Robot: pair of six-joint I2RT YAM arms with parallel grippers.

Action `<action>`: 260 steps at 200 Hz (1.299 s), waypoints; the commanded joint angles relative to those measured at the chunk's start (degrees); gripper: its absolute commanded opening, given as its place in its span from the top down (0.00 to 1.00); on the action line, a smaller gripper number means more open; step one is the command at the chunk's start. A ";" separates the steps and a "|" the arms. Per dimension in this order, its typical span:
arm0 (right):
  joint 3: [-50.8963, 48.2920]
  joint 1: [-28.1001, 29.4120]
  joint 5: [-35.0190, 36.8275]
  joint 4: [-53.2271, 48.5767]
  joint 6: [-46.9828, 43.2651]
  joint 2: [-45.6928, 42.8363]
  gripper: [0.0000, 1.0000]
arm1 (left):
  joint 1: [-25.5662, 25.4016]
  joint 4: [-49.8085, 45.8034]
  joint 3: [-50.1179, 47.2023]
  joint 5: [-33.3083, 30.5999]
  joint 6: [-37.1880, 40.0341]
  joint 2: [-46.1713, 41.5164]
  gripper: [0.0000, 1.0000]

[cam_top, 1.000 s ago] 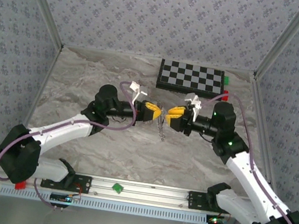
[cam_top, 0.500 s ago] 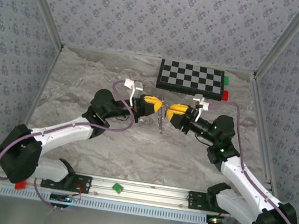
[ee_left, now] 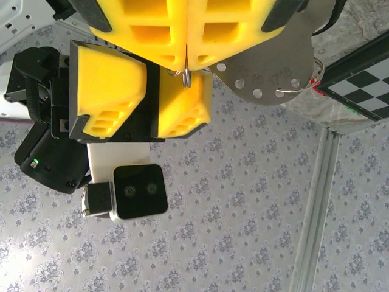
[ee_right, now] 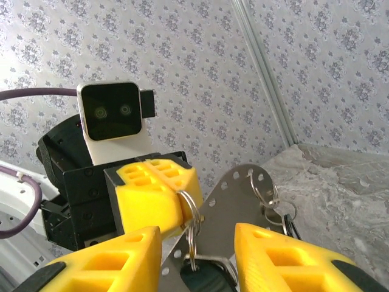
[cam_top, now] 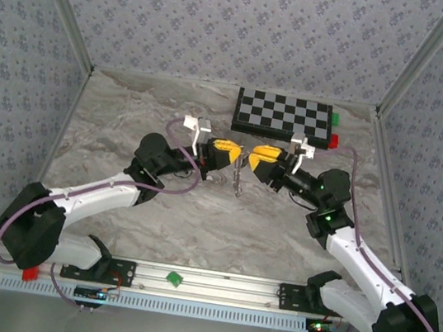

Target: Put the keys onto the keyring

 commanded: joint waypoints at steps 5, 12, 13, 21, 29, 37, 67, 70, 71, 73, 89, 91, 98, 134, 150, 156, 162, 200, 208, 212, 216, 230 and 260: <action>2.85 0.38 -2.69 3.39 1.22 1.50 0.63 | -0.37 3.40 1.27 0.63 -0.64 0.04 1.00; 3.28 0.42 -3.16 3.38 1.38 2.01 0.63 | -0.42 3.34 1.37 0.63 -0.66 -0.05 1.00; 3.31 0.46 -3.18 3.39 1.40 2.08 0.63 | -0.43 3.32 1.37 0.67 -0.65 -0.05 1.00; 3.49 0.62 -3.60 3.48 1.49 2.58 0.64 | -0.43 3.29 1.37 0.71 -0.69 -0.09 1.00; 3.52 0.71 -3.84 3.70 1.58 3.04 0.65 | -0.42 3.15 1.37 0.72 -0.56 -0.14 1.00; 3.52 0.87 -4.06 3.88 1.66 3.36 0.67 | -0.46 3.14 1.41 0.63 -0.60 -0.23 1.00; 3.33 1.26 -4.35 4.10 1.70 4.00 0.76 | -0.43 2.78 1.40 0.72 -0.47 -0.39 1.00; 3.34 1.28 -4.37 4.04 1.70 4.00 0.77 | -0.43 2.78 1.43 0.65 -0.39 -0.40 1.00; 3.35 1.24 -4.39 4.03 1.70 4.00 0.77 | -0.47 2.78 1.40 0.59 -0.39 -0.40 1.00; 3.30 1.27 -4.39 3.97 1.63 4.00 0.77 | -0.48 2.78 1.38 0.51 -0.38 -0.40 1.00; 3.00 1.24 -4.17 3.30 1.36 3.57 0.79 | -0.36 2.86 1.05 0.04 -0.20 -0.58 1.00; 2.93 1.21 -4.11 3.27 1.33 3.50 0.79 | -0.43 2.80 1.05 -0.09 -0.20 -0.62 1.00; 2.75 1.25 -4.00 3.07 1.26 3.30 0.79 | -0.42 2.85 1.02 -0.28 -0.20 -0.75 1.00; 1.24 1.89 -3.96 3.35 1.52 3.22 0.78 | -0.41 3.04 0.81 -1.14 -0.28 -1.06 1.00; 0.42 2.32 -3.59 3.57 1.57 3.12 0.78 | -0.42 3.00 0.60 -2.03 -0.29 -1.32 1.00; 0.12 2.54 -3.67 3.58 1.52 3.13 0.79 | -0.42 3.12 0.44 -2.30 -0.34 -1.36 1.00; -0.11 2.69 -3.71 3.57 1.55 3.12 0.80 | -0.36 3.26 0.33 -2.35 -0.33 -1.45 1.00; -0.46 4.08 -3.46 3.14 0.99 3.61 0.80 | -0.38 3.83 0.19 -2.56 -0.73 -1.63 1.00; -0.50 4.50 -3.45 3.21 0.86 3.90 0.80 | -0.37 3.98 0.06 -2.68 -0.78 -1.68 1.00; -0.40 4.68 -3.39 3.22 0.84 4.06 0.80 | -0.34 4.07 0.00 -2.71 -0.79 -1.68 1.00; -0.39 4.87 -3.45 3.18 0.76 4.24 0.80 | -0.33 4.14 0.01 -2.71 -0.82 -1.69 1.00; -0.35 5.47 -3.11 3.14 0.51 4.77 0.78 | -0.33 4.28 -0.03 -2.62 -0.91 -1.59 1.00; -1.04 5.25 -1.66 2.67 -0.09 3.91 0.74 | -0.35 3.99 -0.28 -1.86 -0.73 -1.71 1.00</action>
